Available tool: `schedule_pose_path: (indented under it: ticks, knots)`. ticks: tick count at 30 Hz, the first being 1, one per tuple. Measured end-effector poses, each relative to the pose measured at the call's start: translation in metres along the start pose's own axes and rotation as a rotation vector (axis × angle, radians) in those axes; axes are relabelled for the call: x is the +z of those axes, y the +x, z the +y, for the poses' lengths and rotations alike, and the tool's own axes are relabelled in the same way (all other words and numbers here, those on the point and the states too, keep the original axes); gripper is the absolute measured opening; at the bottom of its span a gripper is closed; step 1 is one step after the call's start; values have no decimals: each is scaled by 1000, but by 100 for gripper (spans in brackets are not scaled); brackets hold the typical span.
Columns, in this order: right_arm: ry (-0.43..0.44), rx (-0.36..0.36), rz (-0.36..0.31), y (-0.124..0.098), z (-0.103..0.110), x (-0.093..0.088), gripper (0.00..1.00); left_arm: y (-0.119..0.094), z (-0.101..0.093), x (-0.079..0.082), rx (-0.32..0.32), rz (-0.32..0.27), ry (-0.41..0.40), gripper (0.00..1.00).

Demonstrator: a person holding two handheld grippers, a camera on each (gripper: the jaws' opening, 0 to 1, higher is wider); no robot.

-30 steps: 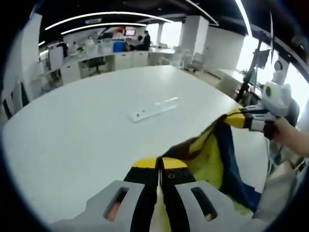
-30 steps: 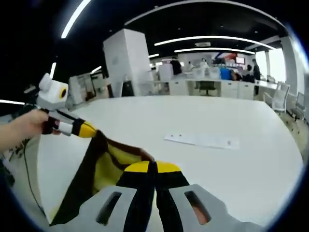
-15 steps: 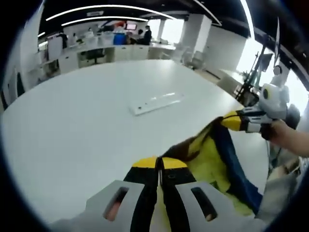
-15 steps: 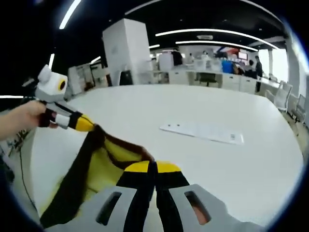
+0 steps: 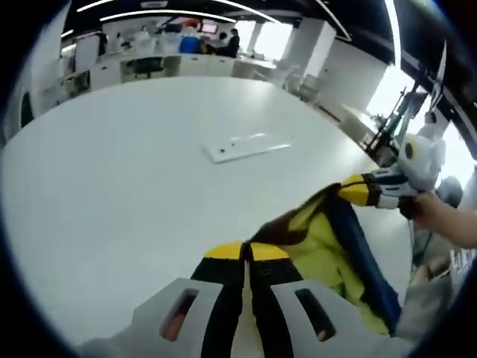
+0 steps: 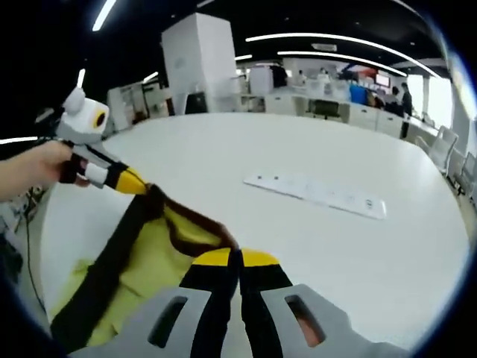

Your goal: Fold the garment on the visible template until the final outline fits inside the template.

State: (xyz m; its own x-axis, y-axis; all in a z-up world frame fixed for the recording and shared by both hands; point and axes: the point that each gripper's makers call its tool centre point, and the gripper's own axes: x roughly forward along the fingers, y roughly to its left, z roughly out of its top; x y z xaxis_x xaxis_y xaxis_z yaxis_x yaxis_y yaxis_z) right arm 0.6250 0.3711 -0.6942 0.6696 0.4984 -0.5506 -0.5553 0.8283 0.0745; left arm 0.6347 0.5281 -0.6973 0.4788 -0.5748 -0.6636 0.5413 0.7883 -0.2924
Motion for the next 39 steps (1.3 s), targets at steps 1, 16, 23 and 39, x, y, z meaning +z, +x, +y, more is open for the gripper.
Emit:
schedule_pose_path:
  ticks: [1,16,23,39]
  knots:
    - [-2,5,6,3,-1,0,3,2,1,-1,0,2,-4,0]
    - [-17,33,53,40,-13,-1,3,27,26,-5,25,38,-36,0]
    - [11,32,83,57,-23,-8,3,40,31,-5,26,64,-30,0]
    - [-102,20,147,79,-37,-14,4,60,49,0,87,82,-15,5]
